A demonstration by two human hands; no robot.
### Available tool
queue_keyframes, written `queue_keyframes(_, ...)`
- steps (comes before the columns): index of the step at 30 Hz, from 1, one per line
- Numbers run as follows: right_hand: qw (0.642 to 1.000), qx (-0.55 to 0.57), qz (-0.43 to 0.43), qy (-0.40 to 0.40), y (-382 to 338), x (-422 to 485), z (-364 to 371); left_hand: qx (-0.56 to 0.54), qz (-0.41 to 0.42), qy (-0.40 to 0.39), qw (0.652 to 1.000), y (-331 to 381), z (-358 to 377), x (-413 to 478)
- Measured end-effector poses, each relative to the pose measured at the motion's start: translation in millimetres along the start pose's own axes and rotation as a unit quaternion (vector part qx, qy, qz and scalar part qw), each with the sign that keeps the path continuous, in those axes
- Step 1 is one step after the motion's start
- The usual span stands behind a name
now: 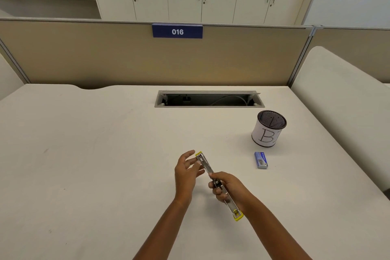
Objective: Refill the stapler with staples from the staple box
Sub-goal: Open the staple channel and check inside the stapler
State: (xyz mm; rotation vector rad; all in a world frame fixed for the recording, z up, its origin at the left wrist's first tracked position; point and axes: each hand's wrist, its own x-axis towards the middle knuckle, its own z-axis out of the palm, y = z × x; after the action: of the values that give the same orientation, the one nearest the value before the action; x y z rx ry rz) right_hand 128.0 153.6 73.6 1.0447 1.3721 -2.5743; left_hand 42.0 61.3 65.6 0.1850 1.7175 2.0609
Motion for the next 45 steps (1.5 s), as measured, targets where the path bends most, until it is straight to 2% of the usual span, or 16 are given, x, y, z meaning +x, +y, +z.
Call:
queue_keyframes(3,0.981,-0.15,-0.104,0.073,0.8,-3.9,6.3,-0.135,-0.108,-0.029,0.985,0.7,-0.8,3.3)
queue_keyframes(5,0.944,-0.237,-0.194,0.121,2.5,-8.4,10.9,-0.256,-0.194,-0.033,0.947,2.5,-1.1,5.7)
queue_keyframes(7,0.884,-0.306,-0.31,0.168,4.6,-14.2,16.4,-0.31,-0.243,-0.023,0.919,4.5,-1.6,6.1)
queue_keyframes(9,0.806,-0.399,-0.391,0.197,5.6,-17.5,18.8,-0.329,-0.259,-0.019,0.908,7.0,-1.2,6.2)
queue_keyframes(12,0.707,-0.583,-0.372,0.15,7.0,-15.4,18.7,-0.353,-0.275,-0.03,0.894,12.5,1.3,7.1)
queue_keyframes(13,0.687,-0.619,-0.354,0.14,7.4,-13.8,17.5,-0.361,-0.28,-0.033,0.889,14.3,2.2,7.5)
queue_keyframes(14,0.684,-0.624,-0.352,0.141,8.6,-12.2,15.6,-0.364,-0.281,-0.036,0.887,14.8,2.4,7.4)
queue_keyframes(17,0.721,-0.546,-0.393,0.168,11.5,-10.7,13.4,-0.372,-0.262,-0.053,0.889,15.8,0.0,6.4)
queue_keyframes(19,0.771,-0.483,-0.376,0.174,12.5,-9.0,12.6,-0.373,-0.254,-0.056,0.891,16.7,-0.7,6.2)
queue_keyframes(23,0.921,-0.254,-0.256,0.146,11.0,-6.5,11.8,-0.336,-0.226,-0.056,0.913,16.6,2.2,5.5)
queue_keyframes(26,0.975,-0.134,-0.149,0.1,6.2,-6.7,9.6,-0.291,-0.197,-0.06,0.934,13.0,2.5,3.3)
queue_keyframes(30,0.997,0.004,-0.06,0.04,0.6,-6.4,9.3,-0.239,-0.149,-0.059,0.958,9.3,3.3,1.9)
queue_keyframes(35,0.994,0.113,0.003,0.0,-1.6,-7.9,10.3,-0.13,-0.075,0.003,0.989,9.4,8.1,-6.8)
queue_keyframes(37,0.992,0.123,0.006,-0.003,-2.1,-8.6,11.2,-0.052,-0.017,0.027,0.998,8.1,9.5,-10.4)
queue_keyframes(40,0.995,0.098,-0.013,0.011,-0.9,-9.1,11.7,0.072,0.056,0.048,0.995,6.4,8.7,-13.3)
queue_keyframes(45,0.998,0.036,-0.048,0.036,0.1,-8.6,13.3,0.244,0.151,0.062,0.956,2.8,6.8,-15.1)
